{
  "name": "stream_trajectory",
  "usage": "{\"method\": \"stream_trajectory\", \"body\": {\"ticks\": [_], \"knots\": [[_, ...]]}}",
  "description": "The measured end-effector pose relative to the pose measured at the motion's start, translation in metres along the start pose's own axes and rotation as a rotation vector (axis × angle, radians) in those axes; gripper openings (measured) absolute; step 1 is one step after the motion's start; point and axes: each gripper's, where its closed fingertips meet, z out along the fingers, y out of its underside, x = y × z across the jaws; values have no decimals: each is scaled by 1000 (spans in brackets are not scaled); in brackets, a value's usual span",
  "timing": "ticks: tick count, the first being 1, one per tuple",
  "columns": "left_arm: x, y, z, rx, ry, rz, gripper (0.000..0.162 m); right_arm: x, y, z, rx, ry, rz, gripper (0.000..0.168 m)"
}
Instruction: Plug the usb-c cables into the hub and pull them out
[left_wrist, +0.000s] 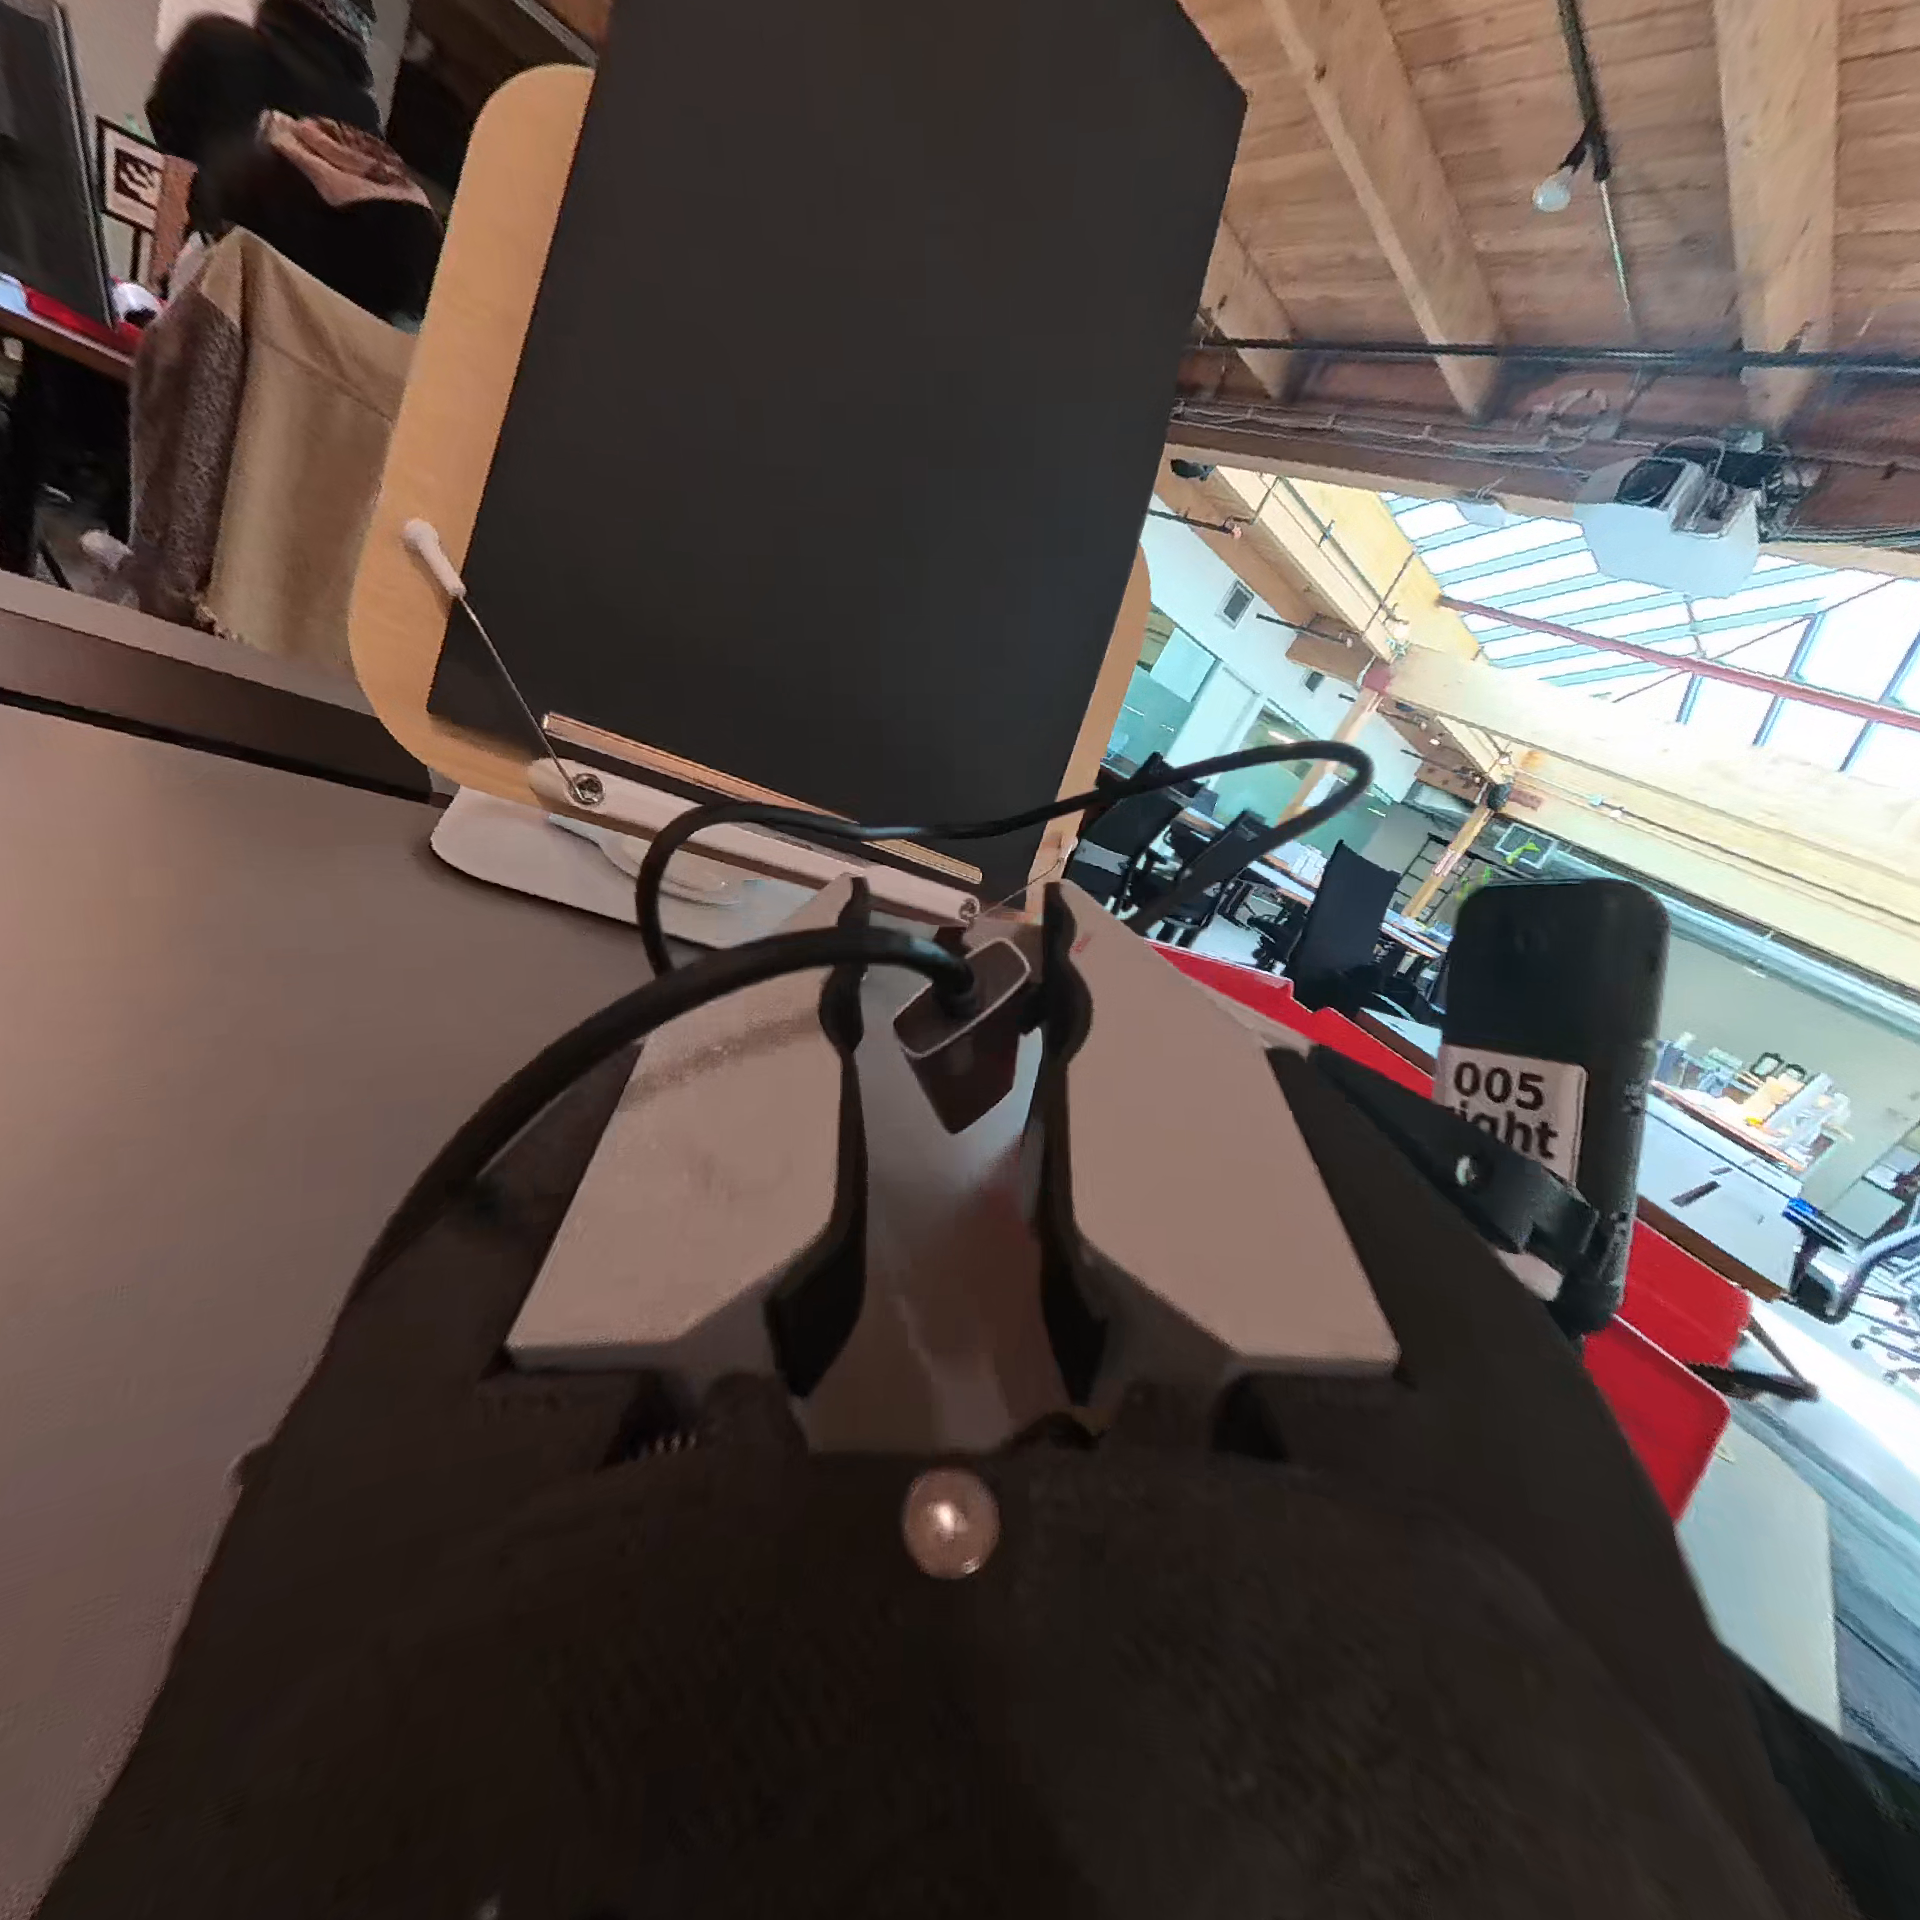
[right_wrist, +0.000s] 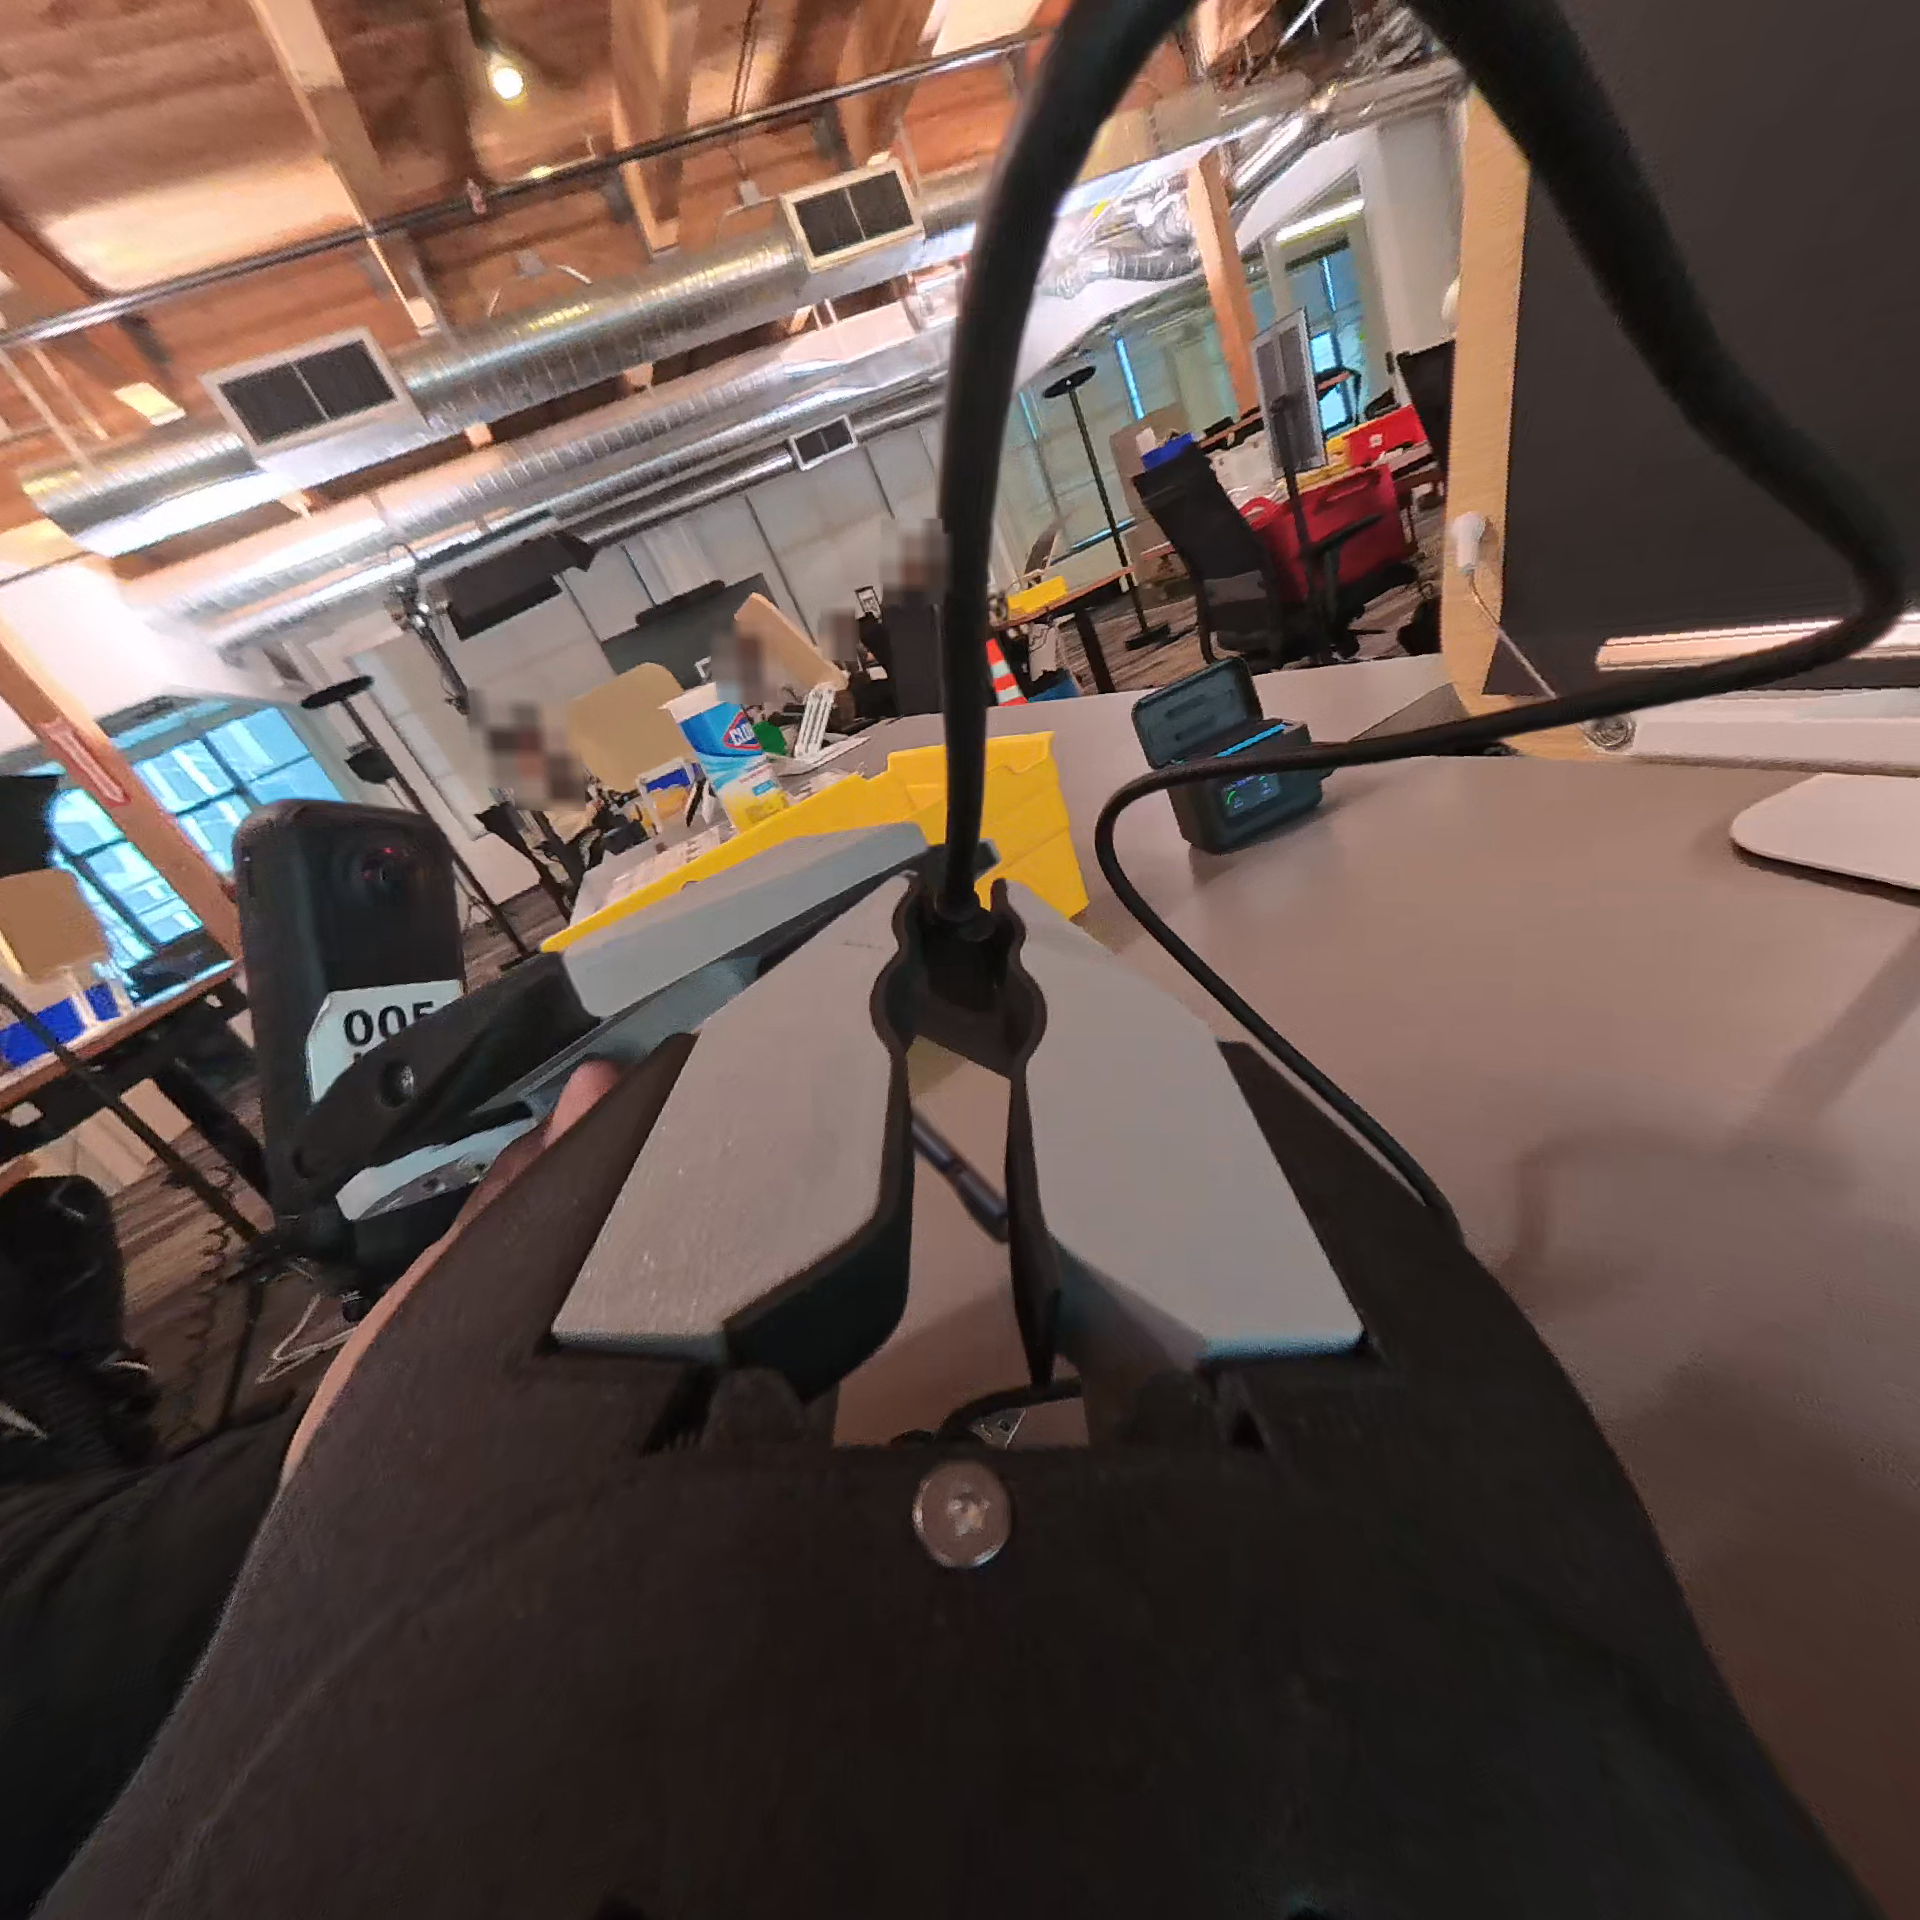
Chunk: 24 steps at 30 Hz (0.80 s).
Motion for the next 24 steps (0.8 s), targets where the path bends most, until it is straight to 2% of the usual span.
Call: {"method": "stream_trajectory", "body": {"ticks": [3, 6, 7, 11, 14, 17, 24], "knots": [[-2, 2, 2, 11, 1, -22, 27, 2, 2, 1, 3, 24, 7, 9], [-2, 3, 2, 25, 14, -10, 23, 3, 5, 2, 26, -10, 119, 9], [-3, 4, 3, 20, 18, -8, 18, 4, 7, 3, 25, -13, 142, 9], [-5, 10, 7, -68, 35, 96, 13, 9, 13, 2, -20, 10, 155, 9], [-7, 10, 5, -79, 4, 218, 12, 9, 17, 4, -43, 25, 120, 9], [-6, 10, 4, -94, -25, 330, 11, 8, 16, 3, -26, 4, 170, 9], [-5, 15, 2, -130, -33, 360, 8, 8, 19, 3, -53, -19, 180, 8]]}}
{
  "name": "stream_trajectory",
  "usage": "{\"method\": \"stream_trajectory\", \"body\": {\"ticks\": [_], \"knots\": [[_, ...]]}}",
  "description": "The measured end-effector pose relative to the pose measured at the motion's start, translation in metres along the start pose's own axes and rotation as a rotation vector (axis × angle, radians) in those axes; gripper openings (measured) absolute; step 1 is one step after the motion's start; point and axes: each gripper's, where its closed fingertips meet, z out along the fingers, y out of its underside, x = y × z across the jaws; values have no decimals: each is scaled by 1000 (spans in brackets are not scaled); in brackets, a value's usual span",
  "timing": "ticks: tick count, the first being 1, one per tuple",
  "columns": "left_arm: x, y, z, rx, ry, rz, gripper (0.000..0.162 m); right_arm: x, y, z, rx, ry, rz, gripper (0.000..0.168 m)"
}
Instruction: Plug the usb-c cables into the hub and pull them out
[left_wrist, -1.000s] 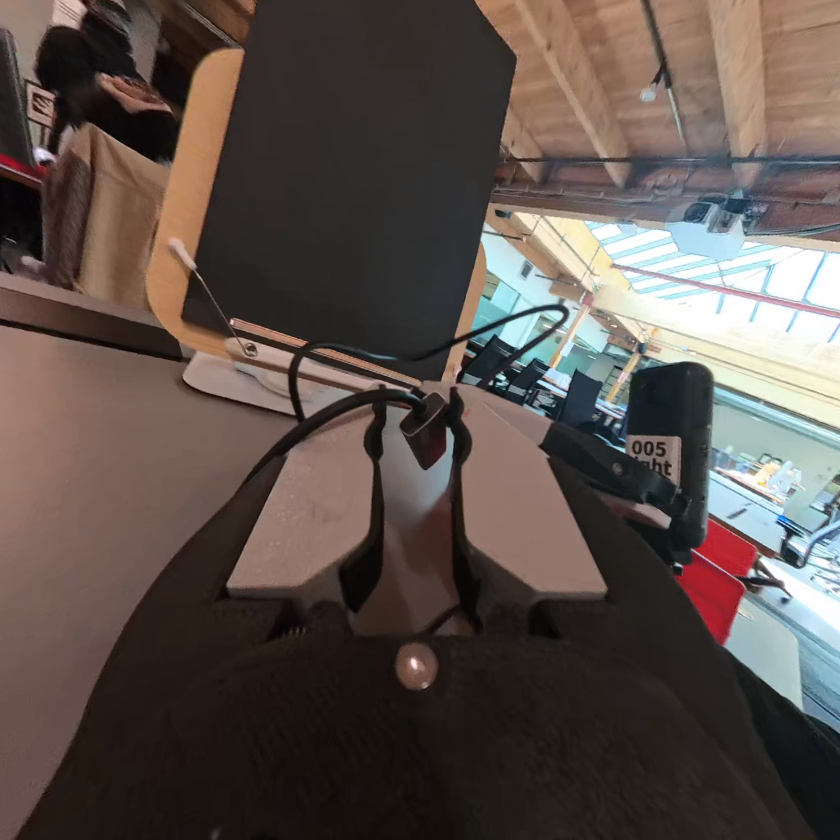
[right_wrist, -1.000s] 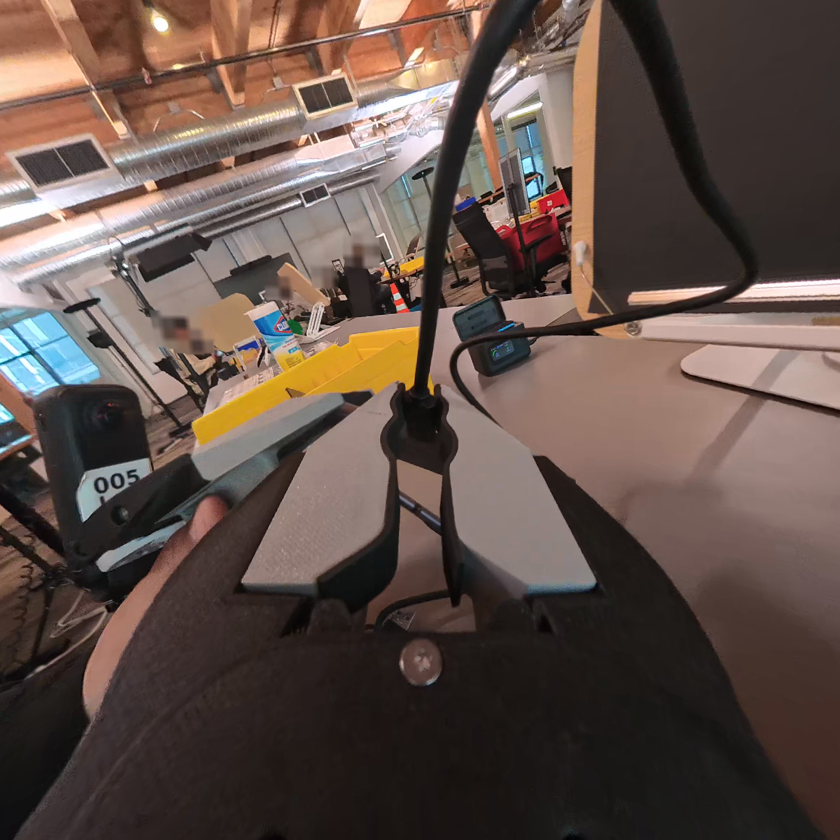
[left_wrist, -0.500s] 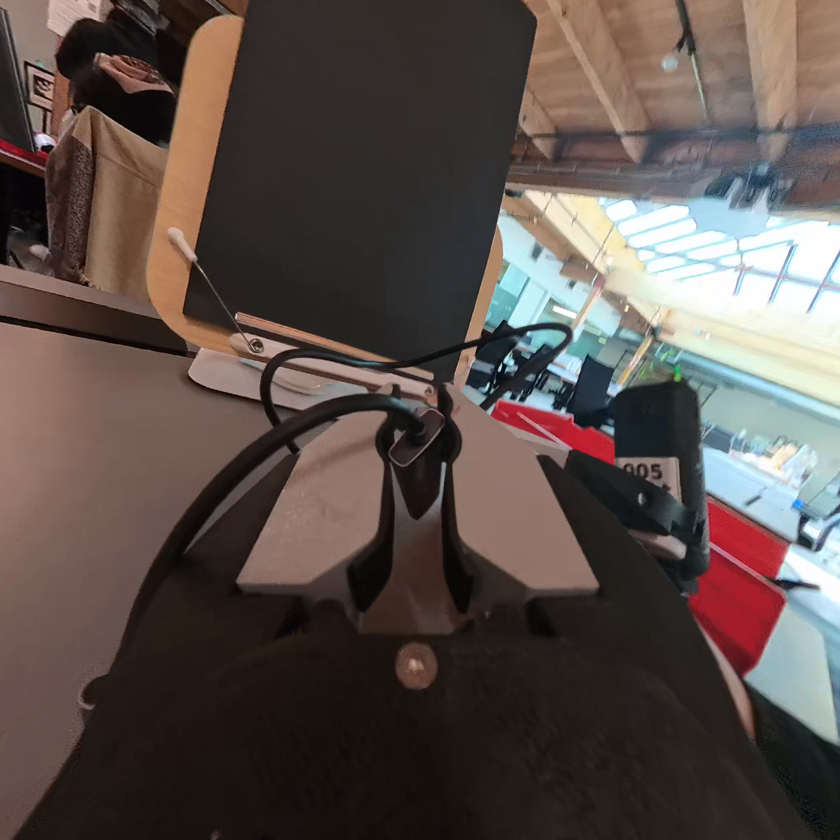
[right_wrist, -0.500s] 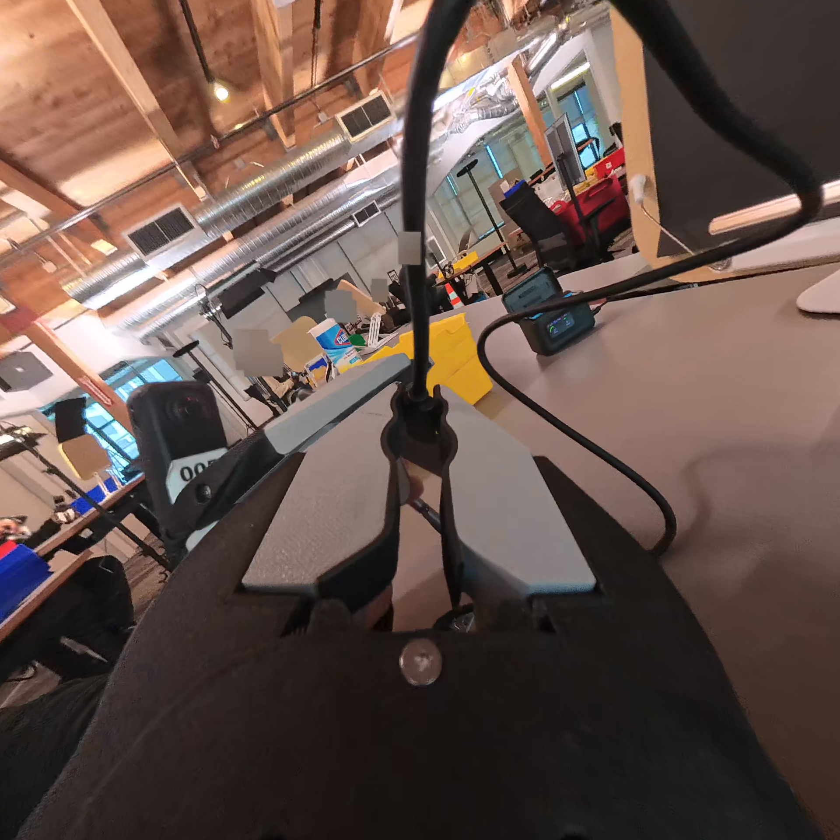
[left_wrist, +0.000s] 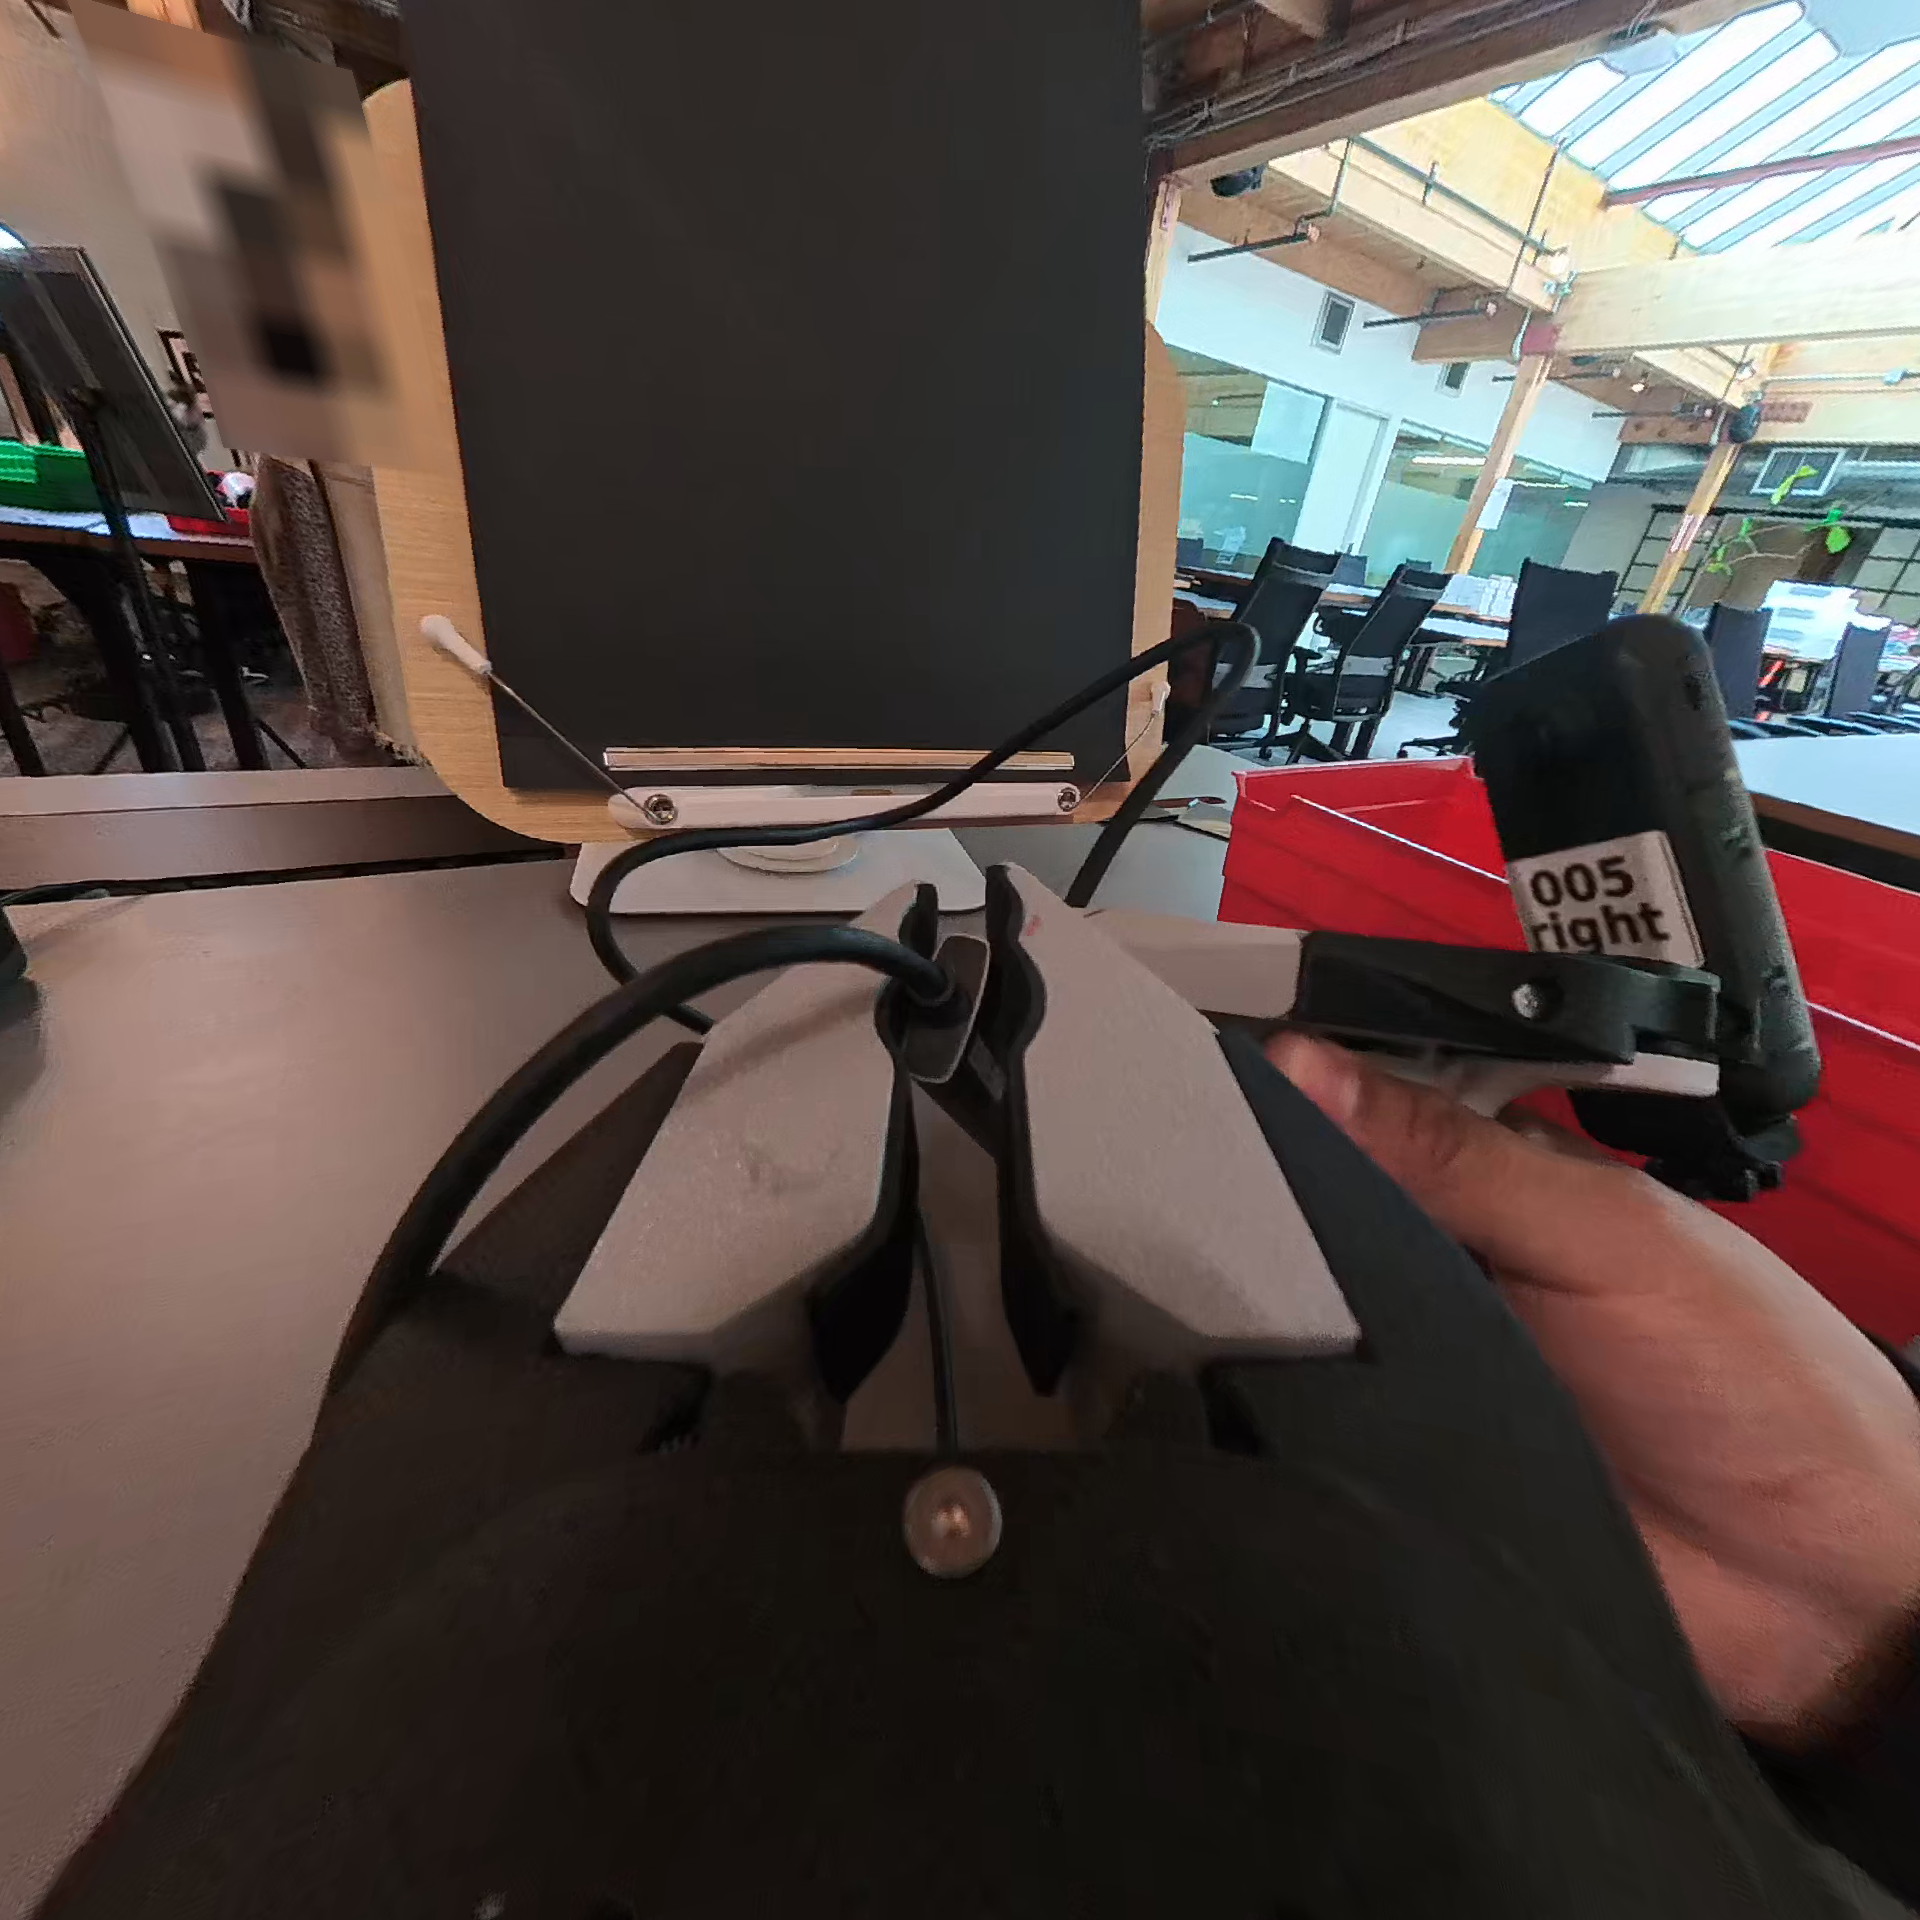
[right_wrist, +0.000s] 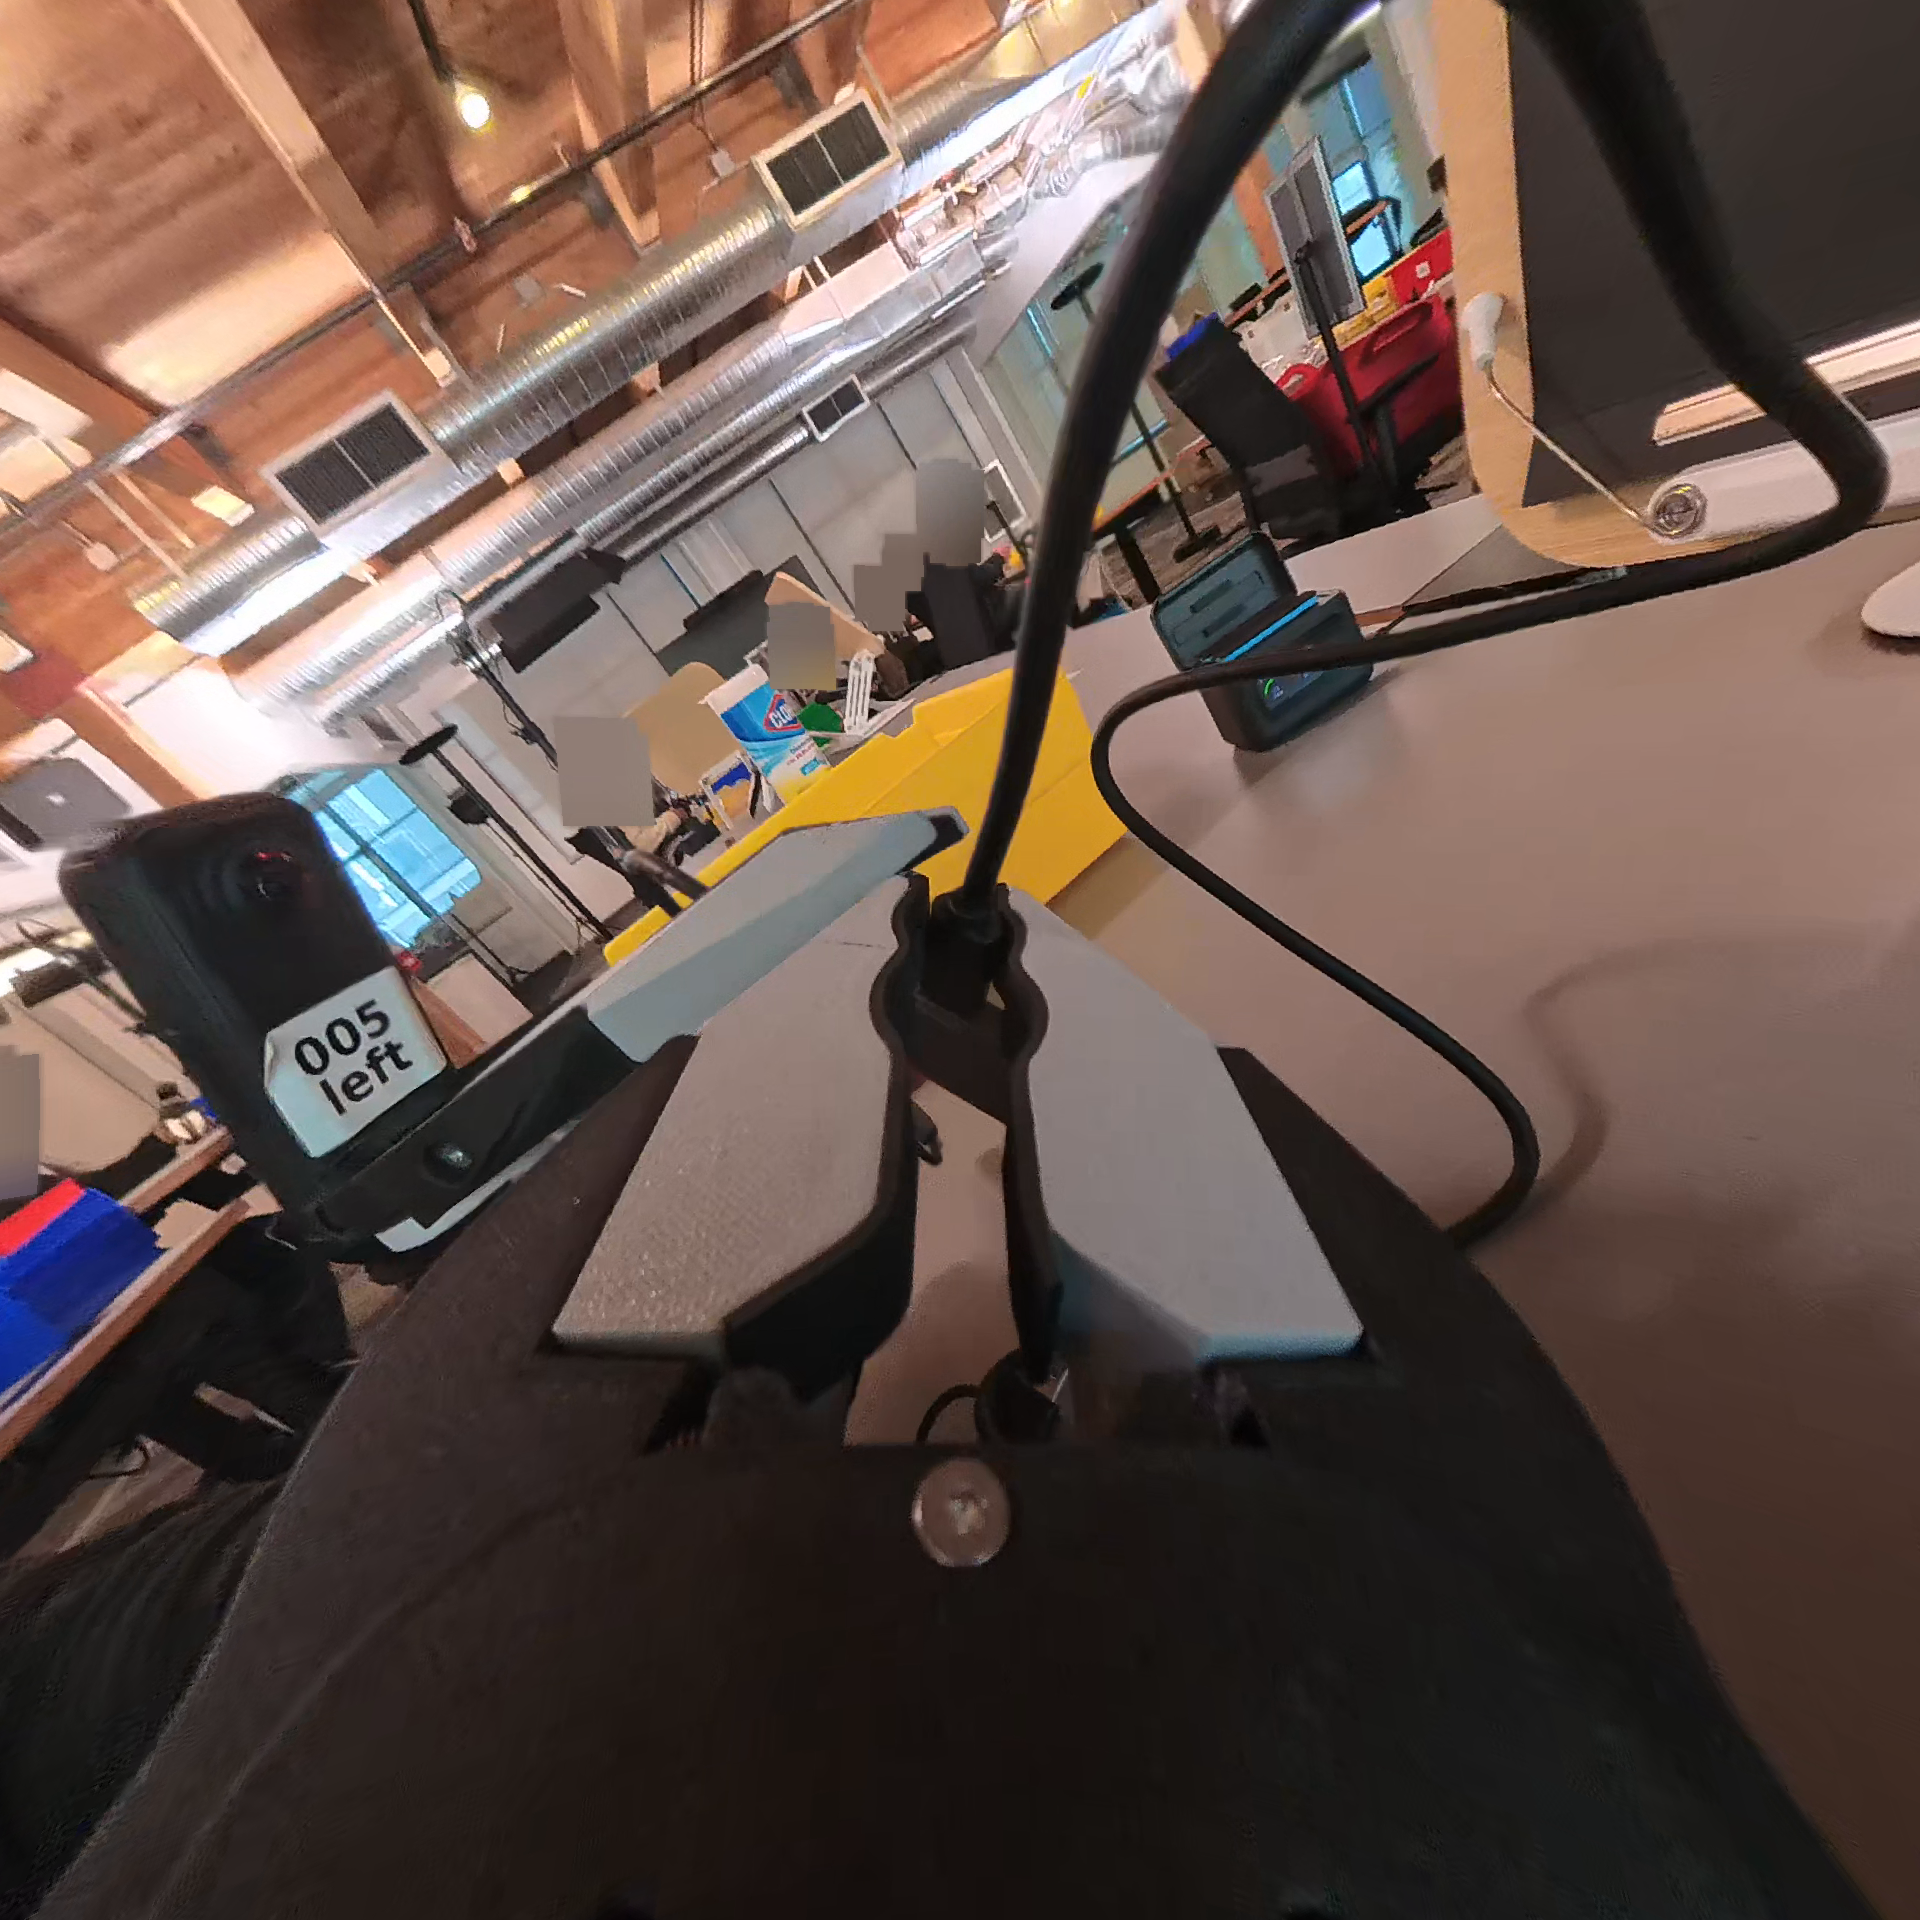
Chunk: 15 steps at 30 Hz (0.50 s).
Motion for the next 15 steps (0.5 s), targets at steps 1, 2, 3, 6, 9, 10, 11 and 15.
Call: {"method": "stream_trajectory", "body": {"ticks": [1, 2, 3, 6, 9, 10, 11, 15], "knots": [[-1, 1, 0, -2, -3, 2, 8, 0, 1, 1, -5, 3, -5, 8], [-2, 1, 0, -4, -6, 9, 9, 1, 2, 2, -7, 2, -1, 8], [-3, 2, 0, -3, -9, 4, 9, 2, 2, 3, -9, 1, 0, 8], [-2, -1, 0, 13, 6, -8, 8, 0, 1, 4, -2, -12, 1, 9], [-4, -2, -7, -8, 32, 2, 9, -4, 5, 6, -35, -13, -29, 8], [-6, -2, -11, -11, 32, 9, 11, -3, 6, 8, -41, -1, -45, 9], [-7, -3, -16, -4, 45, 16, 13, -2, 5, 8, -35, 6, -49, 9], [-9, 11, -26, -75, 70, 66, 21, 5, 5, 8, -33, 4, 11, 8]]}}
